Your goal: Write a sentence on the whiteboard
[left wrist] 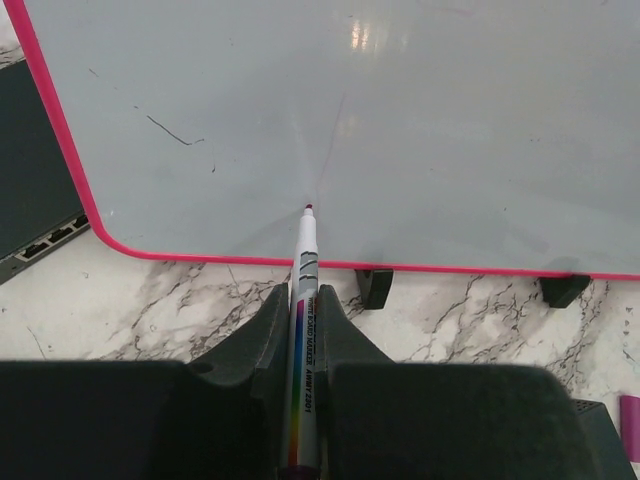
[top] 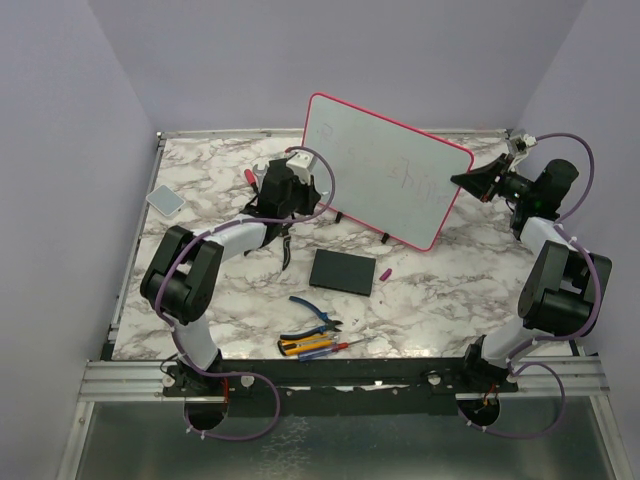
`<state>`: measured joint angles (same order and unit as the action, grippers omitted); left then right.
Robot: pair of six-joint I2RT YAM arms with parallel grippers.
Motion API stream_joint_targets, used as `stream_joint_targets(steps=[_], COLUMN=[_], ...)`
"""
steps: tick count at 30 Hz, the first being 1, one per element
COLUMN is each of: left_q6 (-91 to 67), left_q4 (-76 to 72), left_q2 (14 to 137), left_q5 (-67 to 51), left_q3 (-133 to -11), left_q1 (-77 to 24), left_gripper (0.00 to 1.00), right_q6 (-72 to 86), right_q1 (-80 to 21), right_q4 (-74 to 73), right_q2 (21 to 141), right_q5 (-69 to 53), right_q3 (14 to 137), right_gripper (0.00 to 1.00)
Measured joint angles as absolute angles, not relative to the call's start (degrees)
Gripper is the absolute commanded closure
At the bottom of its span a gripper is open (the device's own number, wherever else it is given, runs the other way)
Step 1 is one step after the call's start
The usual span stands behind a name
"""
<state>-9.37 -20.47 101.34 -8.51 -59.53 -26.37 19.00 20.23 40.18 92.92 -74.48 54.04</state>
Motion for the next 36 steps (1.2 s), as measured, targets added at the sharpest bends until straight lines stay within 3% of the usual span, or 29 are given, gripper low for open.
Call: stream_joint_targets(steps=[36], left_q6=[-10.3], left_q4=[-20.2], left_q2=[102.5], left_q5=[-8.6], left_q3=[-68.1], left_q1=[-26.4], left_gripper=[1.0], right_q6=[17.4], right_q1=[19.7], right_q4=[37.1], right_q2=[92.6], right_q5=[-73.8], right_q3=[54.3], right_gripper=[1.0])
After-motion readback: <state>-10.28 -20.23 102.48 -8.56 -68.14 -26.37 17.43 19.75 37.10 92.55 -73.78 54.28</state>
